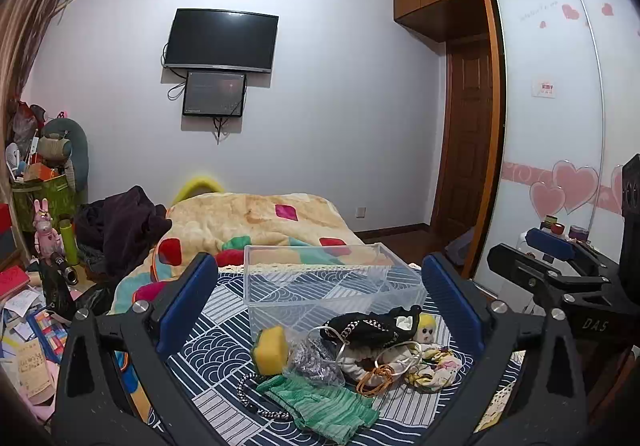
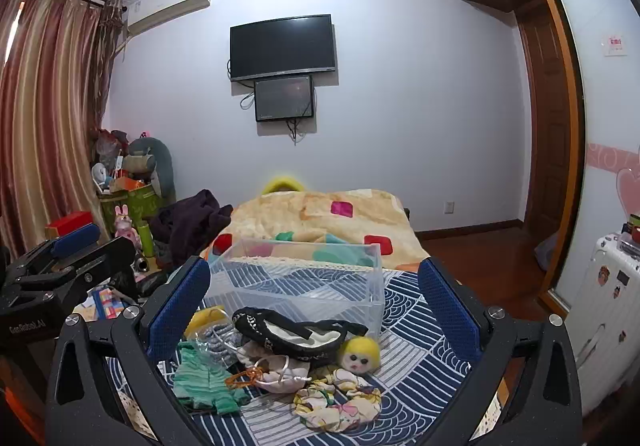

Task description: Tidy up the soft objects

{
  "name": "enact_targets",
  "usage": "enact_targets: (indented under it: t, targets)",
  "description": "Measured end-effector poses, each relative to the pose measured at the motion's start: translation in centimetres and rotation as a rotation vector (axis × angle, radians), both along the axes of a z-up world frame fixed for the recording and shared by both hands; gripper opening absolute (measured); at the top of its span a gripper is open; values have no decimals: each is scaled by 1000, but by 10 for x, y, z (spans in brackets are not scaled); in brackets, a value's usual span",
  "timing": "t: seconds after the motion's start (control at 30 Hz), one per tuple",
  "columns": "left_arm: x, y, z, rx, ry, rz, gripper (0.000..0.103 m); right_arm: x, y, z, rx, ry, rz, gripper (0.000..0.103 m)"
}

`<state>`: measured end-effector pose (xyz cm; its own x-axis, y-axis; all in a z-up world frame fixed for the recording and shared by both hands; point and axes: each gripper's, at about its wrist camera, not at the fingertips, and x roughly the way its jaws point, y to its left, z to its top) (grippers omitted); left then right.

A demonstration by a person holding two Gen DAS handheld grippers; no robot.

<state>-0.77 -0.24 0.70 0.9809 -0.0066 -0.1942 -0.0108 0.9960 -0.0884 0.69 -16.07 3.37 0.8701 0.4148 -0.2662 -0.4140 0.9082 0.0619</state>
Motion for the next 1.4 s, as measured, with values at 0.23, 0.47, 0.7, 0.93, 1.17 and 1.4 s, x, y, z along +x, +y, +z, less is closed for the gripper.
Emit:
enact_targets:
  t: [0.23,0.47,0.7,0.93,1.17,1.4]
  targets:
    - [0,0,1,2,0,0,103,-2,-3,5,5,-4,2,103]
    - [0,-1,2,7,-3,-2,103,-3,-3,4,5,-6,2,103]
    - [-1,-1,2,9,-3,-4,103,-4,-2,4,4,-7,5,103]
    - [0,-2,2,8,-2,-4,103,-4,-2,4,5,-8,5,103]
    - [-1,-2,1,7,-4,-6,103,-5,-2,4,6,-8,6,103]
    - [-2,-2,1,7,-4,-5,103,-5,-2,4,5,-9,6,103]
